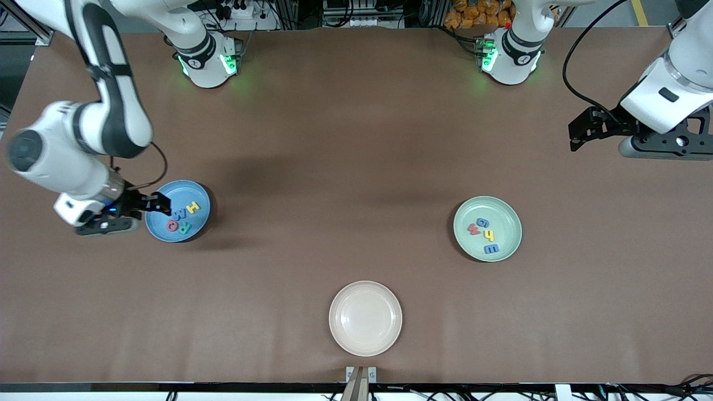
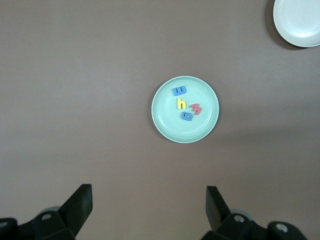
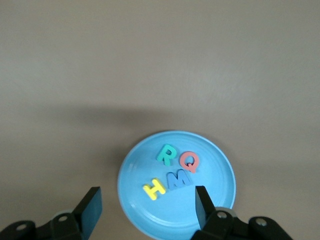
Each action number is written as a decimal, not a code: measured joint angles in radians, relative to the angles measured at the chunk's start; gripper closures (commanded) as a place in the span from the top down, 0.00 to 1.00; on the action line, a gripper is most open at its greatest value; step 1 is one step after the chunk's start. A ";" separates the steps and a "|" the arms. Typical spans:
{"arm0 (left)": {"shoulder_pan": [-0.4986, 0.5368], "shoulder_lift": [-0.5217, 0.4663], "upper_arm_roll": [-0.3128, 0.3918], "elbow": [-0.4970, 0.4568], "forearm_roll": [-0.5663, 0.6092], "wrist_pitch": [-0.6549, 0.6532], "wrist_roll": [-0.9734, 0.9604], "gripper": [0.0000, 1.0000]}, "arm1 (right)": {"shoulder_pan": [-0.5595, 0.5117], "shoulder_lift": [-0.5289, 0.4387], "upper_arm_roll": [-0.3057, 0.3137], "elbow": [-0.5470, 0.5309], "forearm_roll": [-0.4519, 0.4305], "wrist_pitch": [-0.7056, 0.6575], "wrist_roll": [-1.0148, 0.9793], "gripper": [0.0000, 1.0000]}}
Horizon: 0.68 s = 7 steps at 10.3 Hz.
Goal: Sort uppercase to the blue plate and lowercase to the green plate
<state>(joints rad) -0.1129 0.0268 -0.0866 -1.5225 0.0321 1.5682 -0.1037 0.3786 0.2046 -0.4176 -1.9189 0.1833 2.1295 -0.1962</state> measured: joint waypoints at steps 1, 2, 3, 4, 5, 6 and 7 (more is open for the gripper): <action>0.000 0.000 0.000 0.000 0.000 0.000 0.000 1.00 | -0.002 -0.006 0.000 0.091 0.000 -0.070 0.038 0.85; 0.000 0.000 0.000 0.000 0.000 0.000 0.000 1.00 | -0.003 -0.009 0.000 0.180 0.000 -0.136 0.065 0.86; 0.000 0.000 0.000 0.001 0.000 0.000 0.000 1.00 | -0.003 -0.011 0.000 0.260 0.000 -0.191 0.080 0.86; 0.000 0.001 0.000 0.001 0.000 0.000 0.000 1.00 | -0.005 -0.012 0.000 0.330 0.000 -0.236 0.088 0.86; 0.000 0.001 0.000 0.001 0.000 0.000 0.000 1.00 | -0.009 -0.012 0.000 0.388 -0.001 -0.282 0.091 0.90; 0.000 0.001 0.000 0.001 0.000 0.000 0.000 1.00 | -0.017 -0.012 0.000 0.438 -0.001 -0.325 0.091 0.91; 0.000 0.001 0.000 0.001 0.000 0.000 0.000 1.00 | -0.027 -0.012 0.000 0.472 -0.001 -0.347 0.091 0.99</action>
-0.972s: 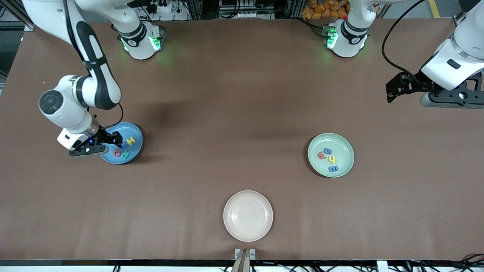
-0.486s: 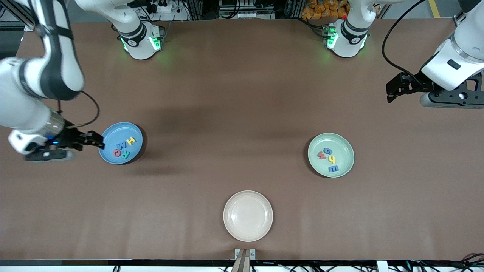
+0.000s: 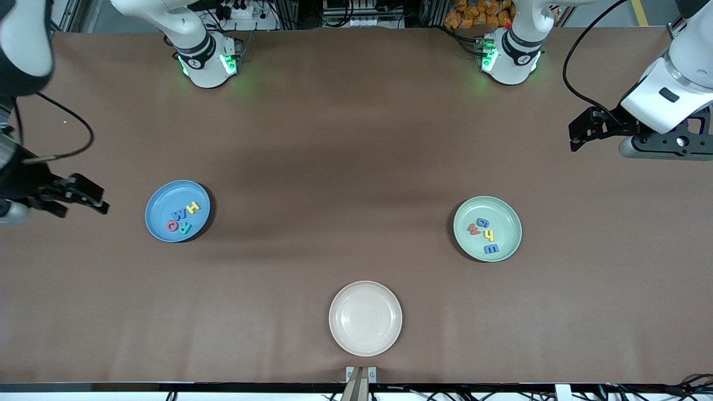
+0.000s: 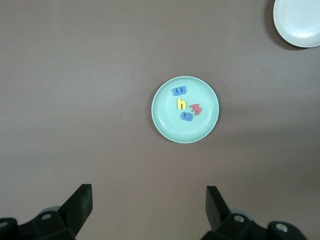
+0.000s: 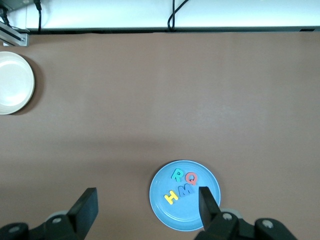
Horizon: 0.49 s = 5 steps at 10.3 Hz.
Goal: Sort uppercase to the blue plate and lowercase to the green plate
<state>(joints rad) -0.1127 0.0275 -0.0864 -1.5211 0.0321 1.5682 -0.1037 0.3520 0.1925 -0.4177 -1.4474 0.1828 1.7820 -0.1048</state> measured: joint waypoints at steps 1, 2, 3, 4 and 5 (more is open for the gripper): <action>0.000 0.000 0.000 0.000 0.000 0.000 0.000 1.00 | -0.006 0.000 0.000 0.022 0.000 -0.011 0.000 1.00; 0.000 0.000 0.000 0.001 0.000 0.000 0.000 1.00 | -0.006 0.000 0.001 0.039 0.000 -0.023 0.000 1.00; 0.000 0.000 0.000 0.001 0.000 0.000 0.000 1.00 | -0.007 -0.001 0.009 0.051 -0.002 -0.036 -0.004 1.00; 0.000 0.000 0.000 0.001 0.000 0.000 0.000 1.00 | -0.007 -0.003 0.032 0.058 -0.025 -0.042 -0.006 1.00; 0.000 0.000 0.000 0.001 0.000 0.000 0.000 1.00 | -0.007 -0.006 0.065 0.064 -0.076 -0.043 -0.005 1.00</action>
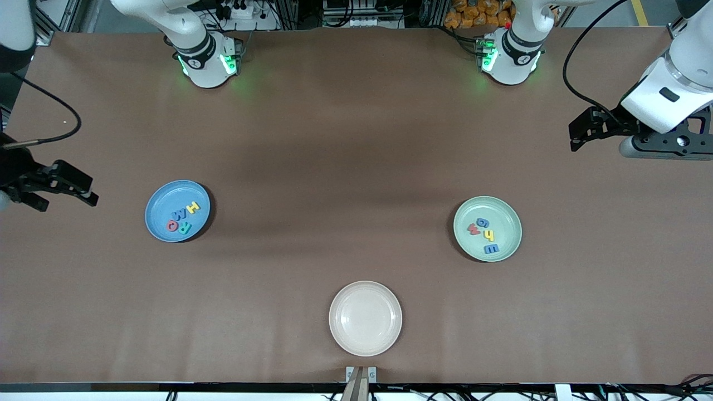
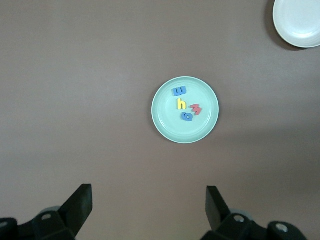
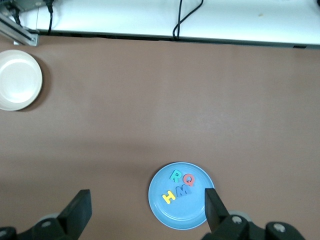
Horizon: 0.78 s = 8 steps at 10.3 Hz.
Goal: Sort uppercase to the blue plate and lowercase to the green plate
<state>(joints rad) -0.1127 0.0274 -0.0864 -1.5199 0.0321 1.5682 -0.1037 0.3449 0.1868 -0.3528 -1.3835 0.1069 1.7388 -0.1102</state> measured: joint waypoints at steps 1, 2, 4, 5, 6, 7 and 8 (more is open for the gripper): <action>0.000 0.000 0.000 0.000 0.000 0.000 0.000 1.00 | 0.000 -0.001 0.028 0.005 -0.042 0.000 0.001 1.00; 0.000 0.000 0.000 0.000 0.000 0.000 0.000 1.00 | 0.000 -0.001 0.041 0.012 -0.063 0.000 0.001 1.00; 0.000 0.000 0.000 0.000 0.000 0.000 0.000 1.00 | -0.001 -0.004 0.043 0.044 -0.069 -0.006 0.001 1.00; 0.000 0.000 0.000 0.000 0.000 0.000 0.000 1.00 | -0.003 -0.007 0.043 0.052 -0.070 -0.011 0.001 1.00; 0.000 0.000 0.000 0.000 0.000 0.000 0.000 1.00 | -0.004 -0.008 0.043 0.055 -0.071 -0.015 0.001 1.00; 0.000 0.000 0.000 0.000 0.000 0.000 0.000 1.00 | -0.005 -0.008 0.043 0.055 -0.072 -0.018 0.001 1.00; 0.000 0.000 0.000 0.000 0.000 0.000 0.000 1.00 | -0.007 -0.008 0.043 0.055 -0.072 -0.020 0.001 1.00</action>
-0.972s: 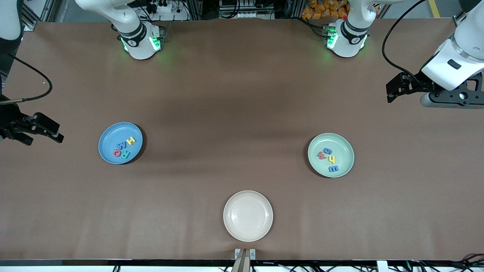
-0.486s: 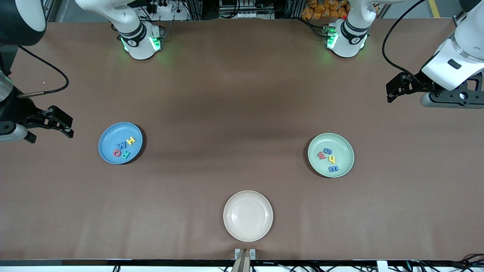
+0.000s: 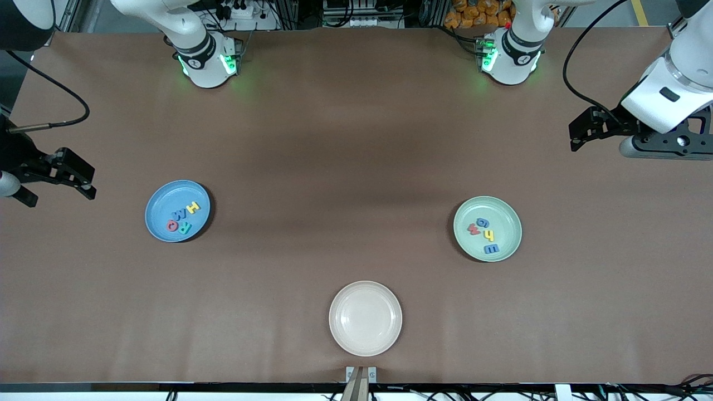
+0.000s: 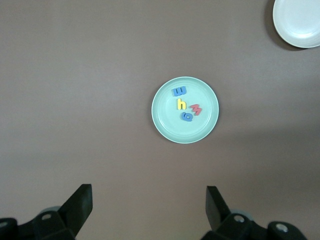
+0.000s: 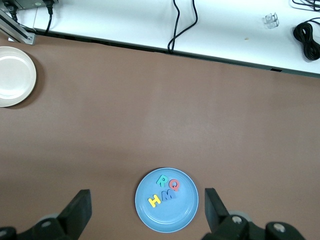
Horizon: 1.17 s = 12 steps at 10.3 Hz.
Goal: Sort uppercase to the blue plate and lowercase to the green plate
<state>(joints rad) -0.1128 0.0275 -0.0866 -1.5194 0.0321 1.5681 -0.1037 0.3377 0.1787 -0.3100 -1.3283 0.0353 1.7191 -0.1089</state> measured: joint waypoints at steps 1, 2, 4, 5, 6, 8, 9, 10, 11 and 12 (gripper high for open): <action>0.000 0.000 0.000 0.000 0.000 0.000 0.000 1.00 | -0.002 0.000 0.000 0.000 0.000 -0.004 0.000 1.00; 0.000 0.000 0.000 0.000 0.000 0.000 0.000 1.00 | -0.004 -0.001 0.000 0.001 0.000 -0.010 0.000 1.00; 0.002 0.000 0.001 0.000 0.000 0.000 0.000 1.00 | -0.025 -0.006 -0.003 0.002 -0.004 -0.015 0.003 1.00; 0.005 0.000 0.001 0.000 0.000 0.000 0.000 1.00 | -0.054 -0.012 -0.003 0.003 -0.005 -0.015 0.003 1.00; 0.007 0.001 0.001 0.000 0.000 0.000 0.000 1.00 | -0.087 -0.019 -0.003 0.004 -0.005 -0.016 0.003 1.00; 0.009 0.013 0.001 -0.001 0.000 0.000 0.000 1.00 | -0.129 -0.026 -0.003 0.004 -0.005 -0.018 0.000 1.00; 0.009 0.021 0.001 -0.001 0.000 0.000 0.000 1.00 | -0.130 -0.026 -0.001 0.004 -0.005 -0.018 0.000 1.00; 0.009 0.026 0.001 -0.001 0.000 0.000 0.000 1.00 | -0.126 -0.026 0.002 0.004 -0.005 -0.018 0.000 1.00; 0.009 0.030 0.001 -0.001 0.000 0.000 0.000 1.00 | -0.121 -0.026 0.005 0.004 -0.005 -0.018 0.000 1.00; 0.009 0.031 0.001 -0.001 0.000 0.000 0.000 1.00 | -0.115 -0.026 0.008 0.004 -0.005 -0.018 0.001 1.00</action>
<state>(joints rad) -0.1035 0.0589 -0.0858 -1.5206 0.0321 1.5682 -0.1037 0.2226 0.1529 -0.3019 -1.3245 0.0303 1.7008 -0.1083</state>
